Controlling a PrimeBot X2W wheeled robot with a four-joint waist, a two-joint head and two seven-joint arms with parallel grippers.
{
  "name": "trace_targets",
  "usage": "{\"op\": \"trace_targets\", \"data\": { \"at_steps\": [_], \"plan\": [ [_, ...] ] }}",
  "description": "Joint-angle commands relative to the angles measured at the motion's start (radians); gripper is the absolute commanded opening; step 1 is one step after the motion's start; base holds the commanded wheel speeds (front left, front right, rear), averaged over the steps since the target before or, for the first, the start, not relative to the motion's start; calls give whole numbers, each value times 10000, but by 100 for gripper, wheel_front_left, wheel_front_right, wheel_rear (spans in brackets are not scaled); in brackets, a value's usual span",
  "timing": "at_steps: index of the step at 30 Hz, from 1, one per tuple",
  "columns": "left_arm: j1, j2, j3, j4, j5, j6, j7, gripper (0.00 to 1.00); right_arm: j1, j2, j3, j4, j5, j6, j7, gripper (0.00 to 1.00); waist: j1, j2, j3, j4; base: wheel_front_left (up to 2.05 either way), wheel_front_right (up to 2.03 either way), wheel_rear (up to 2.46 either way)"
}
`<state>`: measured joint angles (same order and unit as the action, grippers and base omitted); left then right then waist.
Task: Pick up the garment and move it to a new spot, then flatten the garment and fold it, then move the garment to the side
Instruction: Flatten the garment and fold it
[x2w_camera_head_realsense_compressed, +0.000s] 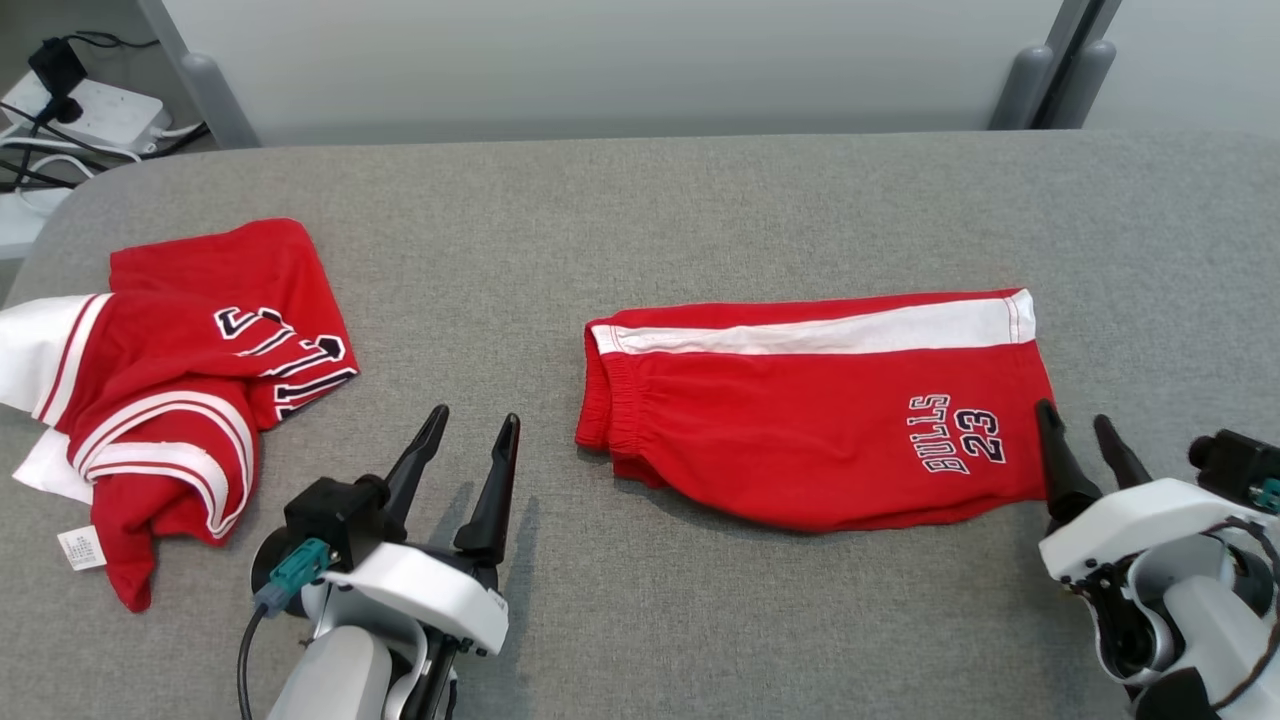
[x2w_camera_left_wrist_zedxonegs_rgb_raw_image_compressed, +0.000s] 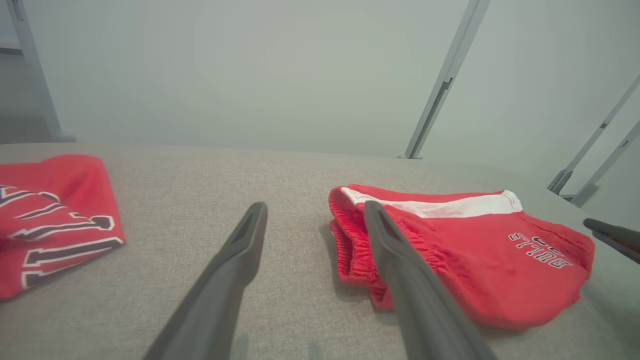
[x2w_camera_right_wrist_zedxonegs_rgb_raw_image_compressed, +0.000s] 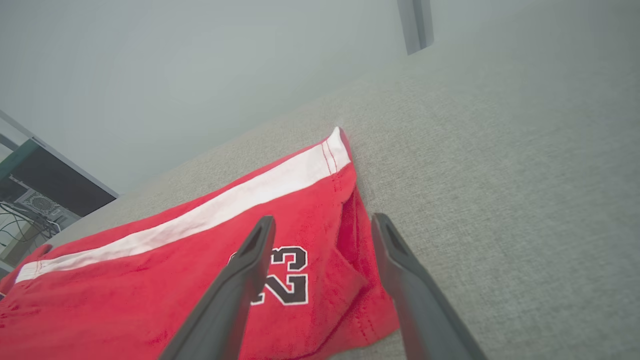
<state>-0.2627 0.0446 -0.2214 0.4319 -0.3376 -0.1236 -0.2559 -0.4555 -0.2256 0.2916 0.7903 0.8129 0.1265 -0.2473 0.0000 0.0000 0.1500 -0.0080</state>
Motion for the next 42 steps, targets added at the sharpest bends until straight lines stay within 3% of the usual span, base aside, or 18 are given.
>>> {"op": "trace_targets", "data": {
  "at_steps": [1,10,18,30,42],
  "plan": [
    [0,102,380,-217,110,-71,-59,100,271,-107,-85,-294,-291,42,-144,100,0,0,-97,40,0,0,0],
    [565,88,993,-516,380,-71,-59,100,1040,131,-1933,-1494,-2165,42,-144,100,0,0,-458,-25,0,0,0],
    [919,71,1241,-827,629,-71,-59,100,1333,492,-2394,-1730,-2812,42,-144,100,0,0,-475,-9,0,0,0],
    [786,61,947,-995,946,-71,-59,100,116,127,-2396,57,-2140,42,-128,100,0,0,77,578,0,0,0],
    [622,59,636,-1020,958,-71,-59,100,-829,-196,-1767,1779,-1370,42,167,100,0,0,448,1221,0,0,0]
  ]
}}
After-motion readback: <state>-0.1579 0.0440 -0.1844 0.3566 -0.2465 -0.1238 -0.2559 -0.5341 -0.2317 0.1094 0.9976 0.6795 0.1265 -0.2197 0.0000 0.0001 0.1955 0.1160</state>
